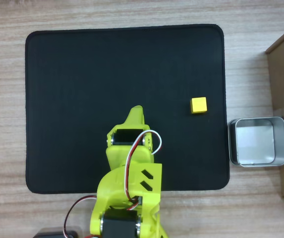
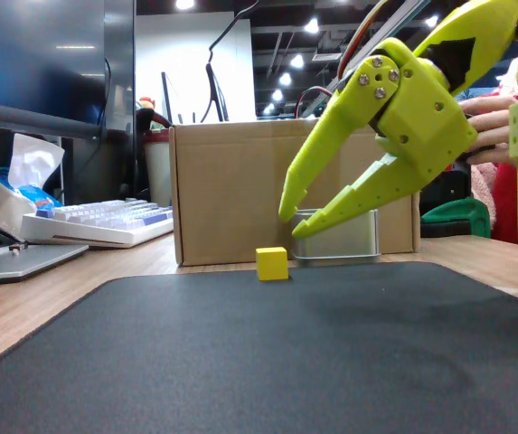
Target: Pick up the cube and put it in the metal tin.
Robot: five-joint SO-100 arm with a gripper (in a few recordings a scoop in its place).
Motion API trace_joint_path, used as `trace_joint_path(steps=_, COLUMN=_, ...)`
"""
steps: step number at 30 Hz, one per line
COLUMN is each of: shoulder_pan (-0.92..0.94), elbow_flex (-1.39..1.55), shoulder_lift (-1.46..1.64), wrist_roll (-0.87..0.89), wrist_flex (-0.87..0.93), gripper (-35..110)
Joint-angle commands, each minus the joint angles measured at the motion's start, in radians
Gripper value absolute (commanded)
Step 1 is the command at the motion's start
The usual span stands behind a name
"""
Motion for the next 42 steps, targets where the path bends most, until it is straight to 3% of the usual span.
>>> trace_joint_path(steps=1, shoulder_pan=0.003, elbow_flex=0.008, shoulder_lift=0.021, wrist_roll=-0.017, wrist_flex=0.008, gripper=0)
trace_joint_path(steps=4, shoulder_pan=-0.009, elbow_flex=0.008, shoulder_lift=0.020, wrist_roll=-0.029, wrist_flex=0.008, gripper=0)
trace_joint_path(steps=7, shoulder_pan=-0.031, elbow_flex=-0.003, shoulder_lift=0.008, wrist_roll=-0.199, wrist_flex=-0.009, gripper=10)
trace_joint_path(steps=14, shoulder_pan=0.035, elbow_flex=-0.230, shoulder_lift=-0.170, wrist_roll=-0.278, wrist_flex=0.043, gripper=13)
trace_joint_path(steps=24, shoulder_pan=0.267, elbow_flex=-0.563, shoulder_lift=-0.686, wrist_roll=-0.287, wrist_flex=0.043, gripper=16)
trace_joint_path(steps=35, shoulder_pan=0.459, elbow_flex=-0.854, shoulder_lift=-1.134, wrist_roll=-0.571, wrist_flex=0.183, gripper=29)
trace_joint_path(steps=42, shoulder_pan=0.483, elbow_flex=-0.992, shoulder_lift=-1.450, wrist_roll=-0.620, wrist_flex=0.184, gripper=33)
